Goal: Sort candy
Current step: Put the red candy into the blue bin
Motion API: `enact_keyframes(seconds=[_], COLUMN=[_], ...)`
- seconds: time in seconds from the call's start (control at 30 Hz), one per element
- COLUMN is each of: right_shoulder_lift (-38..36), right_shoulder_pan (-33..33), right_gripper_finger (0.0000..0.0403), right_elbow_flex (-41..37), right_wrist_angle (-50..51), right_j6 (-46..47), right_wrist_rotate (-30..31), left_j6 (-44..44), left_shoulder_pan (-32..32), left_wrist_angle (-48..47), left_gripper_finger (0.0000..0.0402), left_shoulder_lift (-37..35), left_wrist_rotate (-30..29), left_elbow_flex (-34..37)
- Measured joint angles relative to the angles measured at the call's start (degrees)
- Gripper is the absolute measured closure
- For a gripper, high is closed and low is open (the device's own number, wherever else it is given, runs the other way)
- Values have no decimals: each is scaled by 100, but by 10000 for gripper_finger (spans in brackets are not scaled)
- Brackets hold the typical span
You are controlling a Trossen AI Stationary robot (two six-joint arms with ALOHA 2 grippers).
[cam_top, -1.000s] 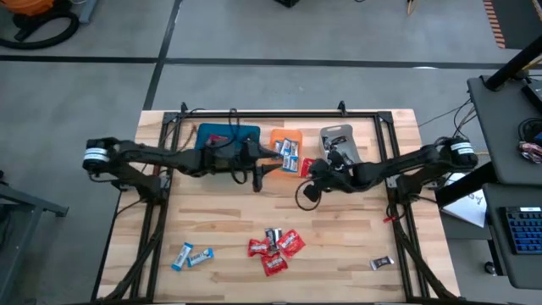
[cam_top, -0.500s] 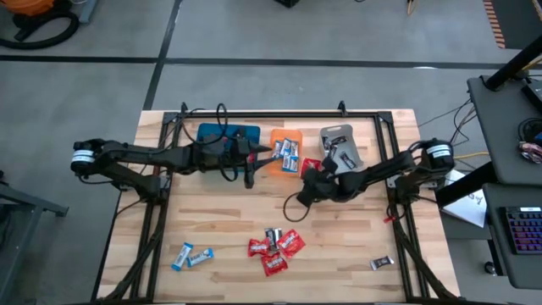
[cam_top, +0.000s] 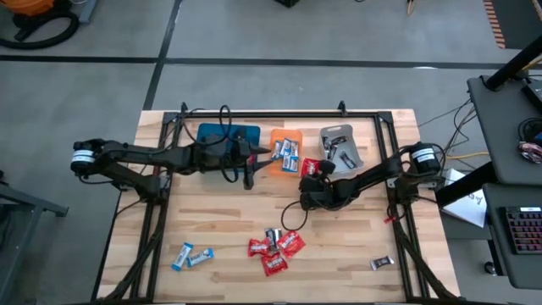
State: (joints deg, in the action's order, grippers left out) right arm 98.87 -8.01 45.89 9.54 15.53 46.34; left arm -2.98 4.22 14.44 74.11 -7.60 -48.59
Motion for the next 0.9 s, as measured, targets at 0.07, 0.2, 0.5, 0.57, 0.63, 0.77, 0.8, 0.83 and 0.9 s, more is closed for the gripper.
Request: enact_keyframes(seconds=[0.07,0.2,0.5,0.57,0.63,0.77,0.8,0.83,0.9], right_shoulder_lift=[64,101,249,276,278,282,282,282,284], right_shoulder_pan=[4,14,160,162,166,203,225,242,264], right_gripper_finger=[394,394,394,394,394,394,394,394,394], right_elbow_flex=[0,0,13,13,13,11,11,11,13], right_wrist_angle=[-46,-134,-153,-147,-144,-95,-83,-73,-52], right_j6=[-26,-51,80,108,116,257,275,288,315], right_wrist_rotate=[36,76,-36,-35,-87,-205,-282,-352,-456], left_j6=[0,-13,-79,-79,-79,-79,-77,-76,-61], left_shoulder_pan=[0,-1,-2,0,-1,-2,0,1,-1], left_wrist_angle=[-54,-73,-88,-88,-88,-90,-88,-88,-88], left_gripper_finger=[260,260,260,260,260,260,260,260,260], left_shoulder_lift=[0,2,2,2,3,4,4,4,4], left_wrist_rotate=[0,0,-2,-2,-2,0,0,-2,-1], left_elbow_flex=[2,2,-1,1,2,-1,2,-1,2])
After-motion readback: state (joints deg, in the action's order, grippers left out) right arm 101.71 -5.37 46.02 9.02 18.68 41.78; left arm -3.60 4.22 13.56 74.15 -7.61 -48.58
